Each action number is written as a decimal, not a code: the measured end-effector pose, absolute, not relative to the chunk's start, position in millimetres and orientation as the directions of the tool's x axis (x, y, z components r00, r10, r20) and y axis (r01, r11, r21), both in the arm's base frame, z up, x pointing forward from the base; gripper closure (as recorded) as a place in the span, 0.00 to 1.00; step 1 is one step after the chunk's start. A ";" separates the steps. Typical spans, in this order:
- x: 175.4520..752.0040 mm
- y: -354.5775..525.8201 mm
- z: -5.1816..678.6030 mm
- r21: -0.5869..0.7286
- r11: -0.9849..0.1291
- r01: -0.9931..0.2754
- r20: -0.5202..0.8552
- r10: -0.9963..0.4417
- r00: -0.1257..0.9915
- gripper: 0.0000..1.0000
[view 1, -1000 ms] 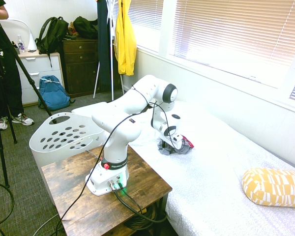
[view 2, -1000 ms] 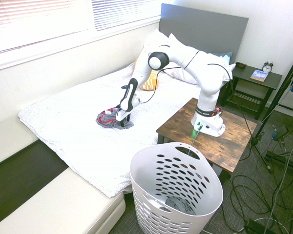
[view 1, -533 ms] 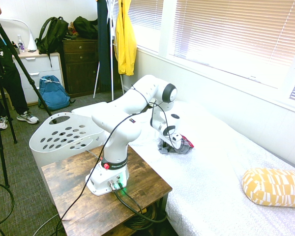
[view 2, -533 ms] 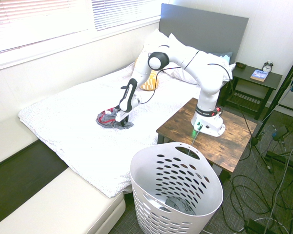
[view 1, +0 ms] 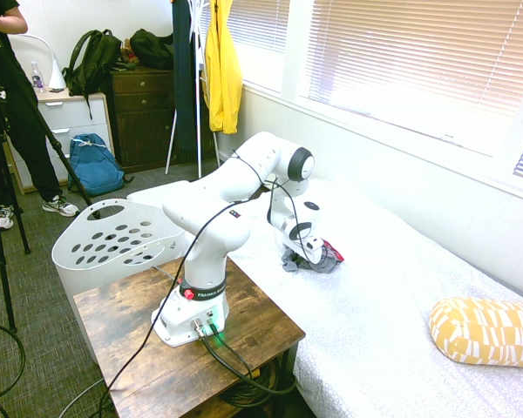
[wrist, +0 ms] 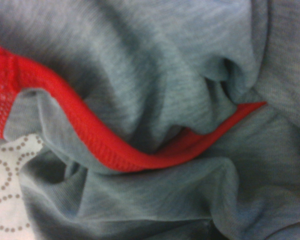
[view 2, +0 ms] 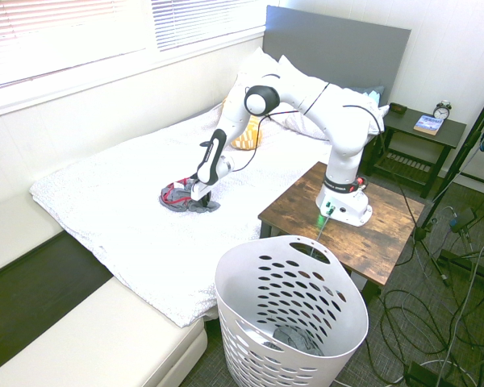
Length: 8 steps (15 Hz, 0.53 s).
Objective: Put my clothes in the laundry bag
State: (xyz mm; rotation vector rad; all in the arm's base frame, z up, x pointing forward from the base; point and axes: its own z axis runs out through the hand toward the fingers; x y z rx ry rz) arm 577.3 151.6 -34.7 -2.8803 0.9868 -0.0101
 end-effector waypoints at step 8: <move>615.3 169.1 147.8 -0.162 -0.809 -0.565 0.082 -0.582 0.809 1.00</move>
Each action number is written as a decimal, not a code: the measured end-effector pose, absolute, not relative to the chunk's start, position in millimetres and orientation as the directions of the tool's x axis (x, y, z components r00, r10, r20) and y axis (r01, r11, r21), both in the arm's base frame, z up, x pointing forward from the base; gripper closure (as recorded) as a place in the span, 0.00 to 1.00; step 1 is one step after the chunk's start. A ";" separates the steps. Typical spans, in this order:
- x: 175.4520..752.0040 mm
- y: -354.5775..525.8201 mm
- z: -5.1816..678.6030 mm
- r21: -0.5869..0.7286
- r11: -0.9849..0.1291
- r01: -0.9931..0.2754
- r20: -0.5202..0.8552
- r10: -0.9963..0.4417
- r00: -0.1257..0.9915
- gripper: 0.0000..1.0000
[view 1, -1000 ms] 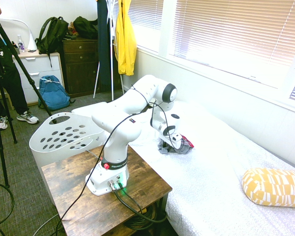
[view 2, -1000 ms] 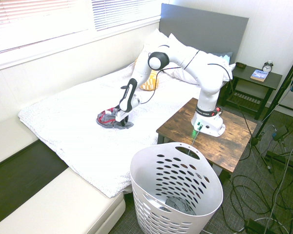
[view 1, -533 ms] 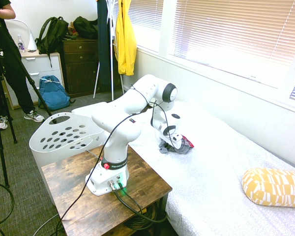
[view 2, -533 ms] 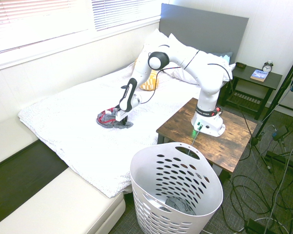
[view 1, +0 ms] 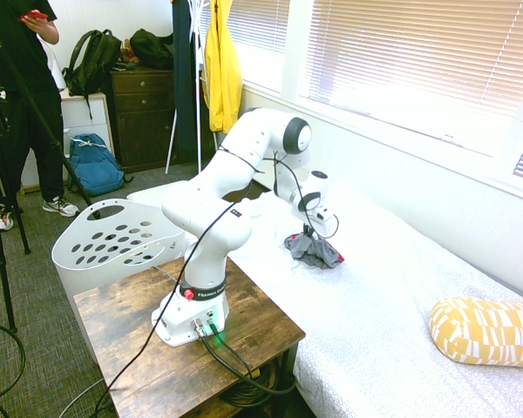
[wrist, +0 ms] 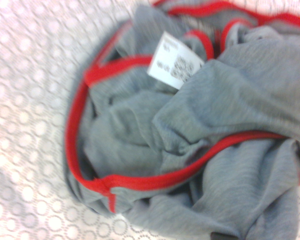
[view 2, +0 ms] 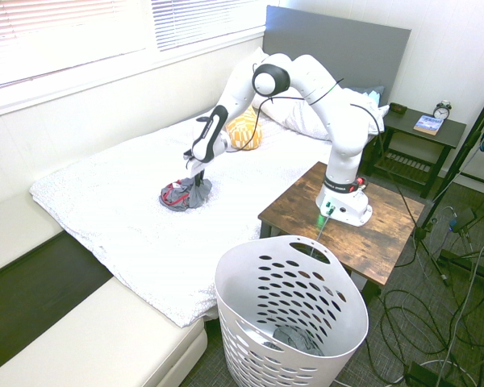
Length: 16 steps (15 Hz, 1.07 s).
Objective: Put my clothes in the laundry bag
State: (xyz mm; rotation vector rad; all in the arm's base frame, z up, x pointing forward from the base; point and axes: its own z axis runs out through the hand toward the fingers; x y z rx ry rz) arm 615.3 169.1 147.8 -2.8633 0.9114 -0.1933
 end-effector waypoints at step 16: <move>326.6 445.9 639.6 -0.204 -0.977 -0.063 0.181 -0.101 0.978 1.00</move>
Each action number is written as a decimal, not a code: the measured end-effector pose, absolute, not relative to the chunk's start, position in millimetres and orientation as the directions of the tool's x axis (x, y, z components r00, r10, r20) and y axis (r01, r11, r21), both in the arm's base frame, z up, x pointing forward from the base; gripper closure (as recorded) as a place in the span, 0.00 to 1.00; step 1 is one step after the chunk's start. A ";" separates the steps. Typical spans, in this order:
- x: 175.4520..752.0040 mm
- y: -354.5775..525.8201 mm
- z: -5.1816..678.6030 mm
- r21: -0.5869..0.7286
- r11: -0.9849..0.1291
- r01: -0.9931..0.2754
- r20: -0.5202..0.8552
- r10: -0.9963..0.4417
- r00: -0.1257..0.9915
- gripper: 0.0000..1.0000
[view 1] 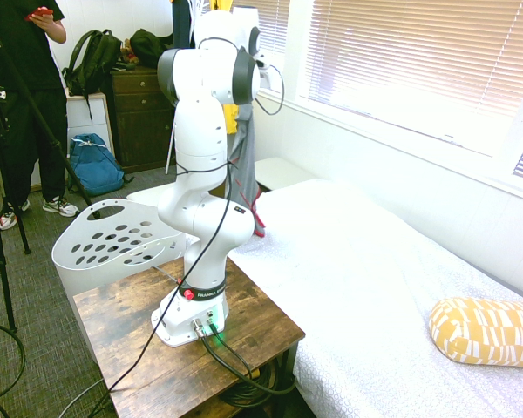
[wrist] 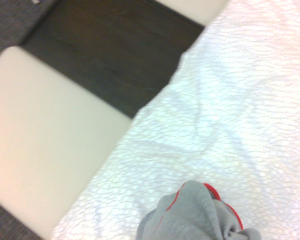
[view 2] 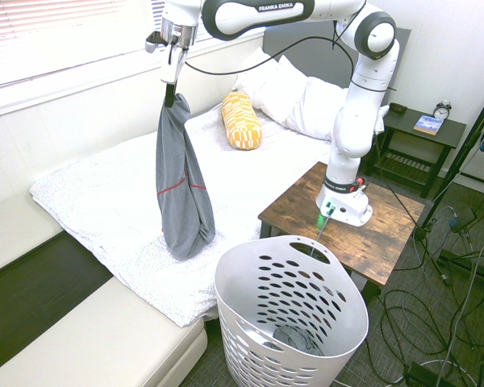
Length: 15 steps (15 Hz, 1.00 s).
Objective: Put my clothes in the laundry bag
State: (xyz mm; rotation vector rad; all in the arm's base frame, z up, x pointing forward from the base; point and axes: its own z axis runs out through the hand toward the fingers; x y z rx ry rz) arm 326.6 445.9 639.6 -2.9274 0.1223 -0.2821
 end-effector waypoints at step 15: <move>33.0 443.8 714.5 -0.247 -0.889 0.385 0.133 0.363 0.922 1.00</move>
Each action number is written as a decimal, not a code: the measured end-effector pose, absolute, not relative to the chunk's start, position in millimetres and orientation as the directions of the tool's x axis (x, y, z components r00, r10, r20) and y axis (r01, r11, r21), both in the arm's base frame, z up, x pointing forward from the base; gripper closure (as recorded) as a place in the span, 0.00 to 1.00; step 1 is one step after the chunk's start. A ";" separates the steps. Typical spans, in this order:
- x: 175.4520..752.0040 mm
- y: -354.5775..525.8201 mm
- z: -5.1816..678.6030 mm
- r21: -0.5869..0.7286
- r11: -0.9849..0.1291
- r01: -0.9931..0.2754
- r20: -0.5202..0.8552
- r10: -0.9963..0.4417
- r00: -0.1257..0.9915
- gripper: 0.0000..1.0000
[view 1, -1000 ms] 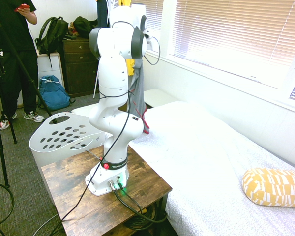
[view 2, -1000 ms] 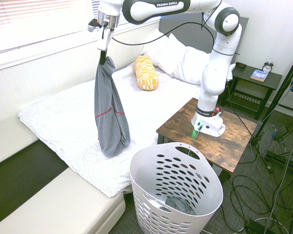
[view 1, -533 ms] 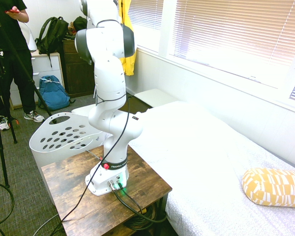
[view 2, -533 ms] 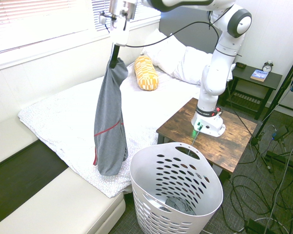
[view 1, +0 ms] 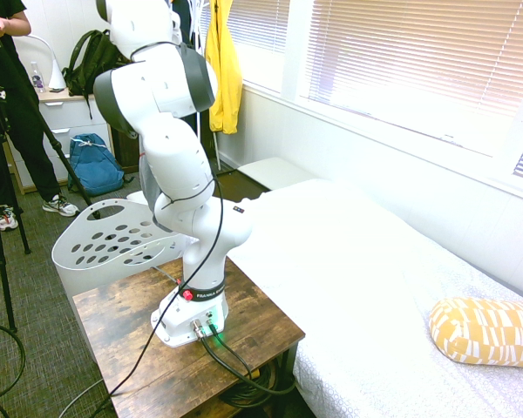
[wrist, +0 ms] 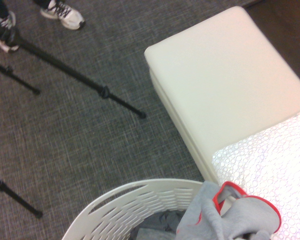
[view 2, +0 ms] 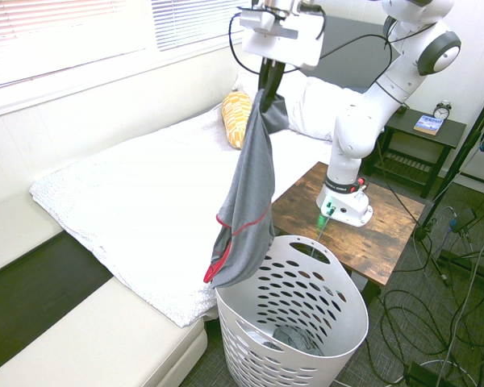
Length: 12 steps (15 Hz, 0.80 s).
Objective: Put my clothes in the laundry bag
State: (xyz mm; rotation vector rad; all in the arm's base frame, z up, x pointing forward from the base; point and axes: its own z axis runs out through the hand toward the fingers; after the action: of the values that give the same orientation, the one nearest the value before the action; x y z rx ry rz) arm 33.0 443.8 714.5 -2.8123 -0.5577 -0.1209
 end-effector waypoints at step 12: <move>-42.7 462.0 586.7 -0.100 -0.882 0.461 -0.030 0.466 0.884 0.00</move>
State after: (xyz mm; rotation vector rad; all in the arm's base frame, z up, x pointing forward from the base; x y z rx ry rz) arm -42.7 462.0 586.7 -2.9613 -0.7302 0.0816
